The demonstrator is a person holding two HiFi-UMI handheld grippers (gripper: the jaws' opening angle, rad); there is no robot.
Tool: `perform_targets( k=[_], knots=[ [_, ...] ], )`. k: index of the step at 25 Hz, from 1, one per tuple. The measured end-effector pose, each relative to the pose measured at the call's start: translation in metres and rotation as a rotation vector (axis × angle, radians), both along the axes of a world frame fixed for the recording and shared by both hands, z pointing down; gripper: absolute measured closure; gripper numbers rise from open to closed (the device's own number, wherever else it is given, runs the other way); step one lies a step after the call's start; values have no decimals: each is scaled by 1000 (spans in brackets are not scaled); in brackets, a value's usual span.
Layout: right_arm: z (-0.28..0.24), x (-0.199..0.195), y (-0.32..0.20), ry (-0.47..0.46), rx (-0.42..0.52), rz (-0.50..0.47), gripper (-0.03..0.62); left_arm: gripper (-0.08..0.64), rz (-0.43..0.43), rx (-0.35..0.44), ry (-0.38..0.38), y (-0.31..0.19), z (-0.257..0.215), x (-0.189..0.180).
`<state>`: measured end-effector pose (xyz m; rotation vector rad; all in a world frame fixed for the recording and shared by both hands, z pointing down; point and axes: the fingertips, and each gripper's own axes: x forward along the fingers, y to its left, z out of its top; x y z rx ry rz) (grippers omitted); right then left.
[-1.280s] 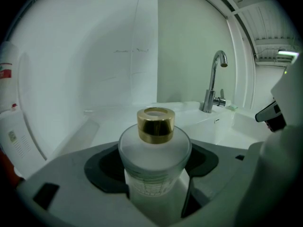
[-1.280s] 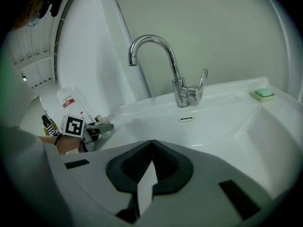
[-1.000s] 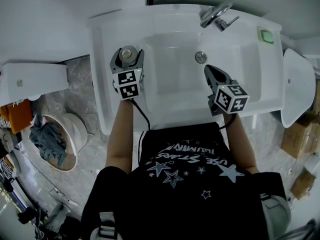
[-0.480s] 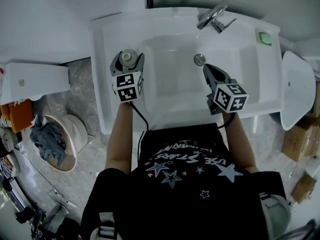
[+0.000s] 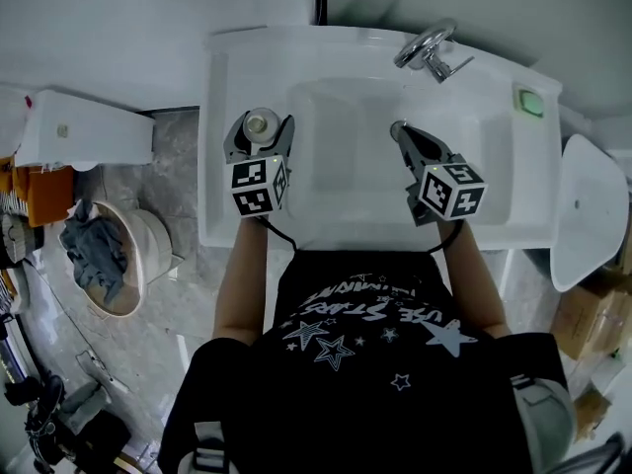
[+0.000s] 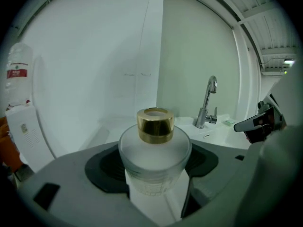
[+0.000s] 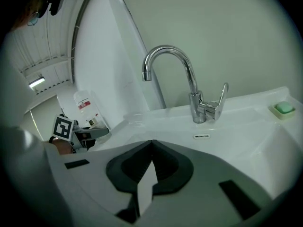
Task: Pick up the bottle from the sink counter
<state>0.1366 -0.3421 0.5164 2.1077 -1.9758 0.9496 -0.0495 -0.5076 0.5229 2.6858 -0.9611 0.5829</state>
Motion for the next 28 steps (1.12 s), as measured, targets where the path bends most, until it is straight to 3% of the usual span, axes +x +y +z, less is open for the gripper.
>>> perform_targets(
  k=[10, 22, 28],
  knots=[
    [-13, -4, 11, -42, 49, -133, 586, 218, -119, 20, 29, 57, -31, -27],
    [-34, -7, 61, -64, 116, -289, 586, 218, -241, 30, 36, 160, -49, -37],
    [-45, -1, 94, -41, 150, -301, 586, 218, -320, 32, 46, 209, -55, -48]
  ],
)
